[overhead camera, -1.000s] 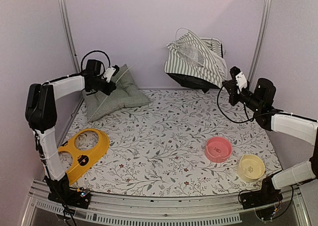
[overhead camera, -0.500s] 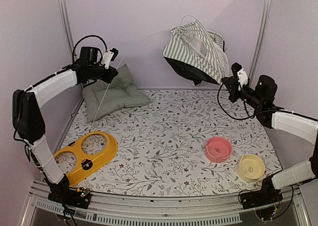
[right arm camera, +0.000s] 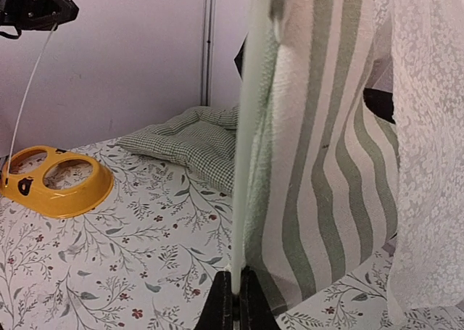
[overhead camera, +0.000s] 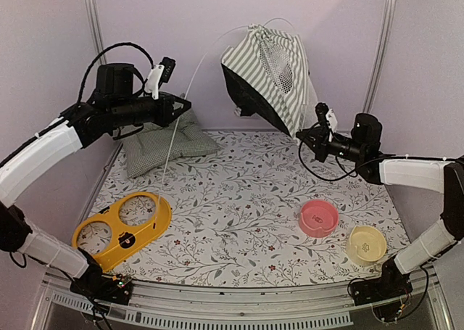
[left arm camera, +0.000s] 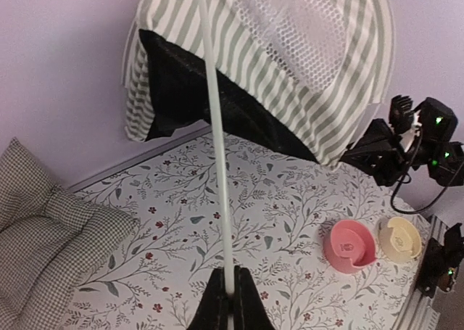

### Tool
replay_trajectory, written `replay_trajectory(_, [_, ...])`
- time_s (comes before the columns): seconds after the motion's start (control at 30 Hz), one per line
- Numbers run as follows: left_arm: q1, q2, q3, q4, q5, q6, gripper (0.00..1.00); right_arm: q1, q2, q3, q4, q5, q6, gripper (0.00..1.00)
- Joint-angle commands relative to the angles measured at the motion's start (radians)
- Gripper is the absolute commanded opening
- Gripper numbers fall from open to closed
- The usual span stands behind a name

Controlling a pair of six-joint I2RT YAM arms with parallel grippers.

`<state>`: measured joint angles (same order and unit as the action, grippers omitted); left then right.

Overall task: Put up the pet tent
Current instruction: Pass from the left arm to the right

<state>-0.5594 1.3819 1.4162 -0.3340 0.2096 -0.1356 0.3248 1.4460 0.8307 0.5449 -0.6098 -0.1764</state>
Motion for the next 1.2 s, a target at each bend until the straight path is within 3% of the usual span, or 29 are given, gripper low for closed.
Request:
replay_trajectory(0.0, [-0.117, -0.125, -0.100, 0.067, 0.006, -0.182, 0.00, 0.065, 0.069, 0.043, 0.019, -0.125, 0.071, 0.00])
replay_trajectory(0.13, [-0.256, -0.228, -0.211, 0.135, -0.094, -0.353, 0.00, 0.066, 0.146, 0.077, -0.001, -0.106, 0.133, 0.00])
replay_trajectory(0.3, [-0.407, -0.174, -0.240, 0.195, -0.254, -0.527, 0.00, 0.033, 0.257, 0.155, -0.115, -0.020, 0.169, 0.00])
replay_trajectory(0.57, [-0.443, 0.114, -0.014, 0.164, -0.388, -0.637, 0.00, -0.023, 0.346, 0.225, -0.211, 0.096, 0.247, 0.00])
replay_trajectory(0.63, [-0.441, 0.175, 0.045, 0.170, -0.390, -0.649, 0.00, -0.037, 0.368, 0.258, -0.254, 0.127, 0.245, 0.04])
replay_trajectory(0.77, [-0.440, 0.299, 0.199, 0.108, -0.403, -0.655, 0.00, -0.066, 0.404, 0.320, -0.334, 0.177, 0.257, 0.16])
replay_trajectory(0.93, [-0.434, 0.442, 0.385, 0.004, -0.417, -0.644, 0.00, -0.082, 0.381, 0.331, -0.385, 0.273, 0.271, 0.42])
replay_trajectory(1.17, [-0.416, 0.506, 0.447, -0.005, -0.411, -0.645, 0.00, -0.090, 0.288, 0.315, -0.430, 0.416, 0.253, 0.69])
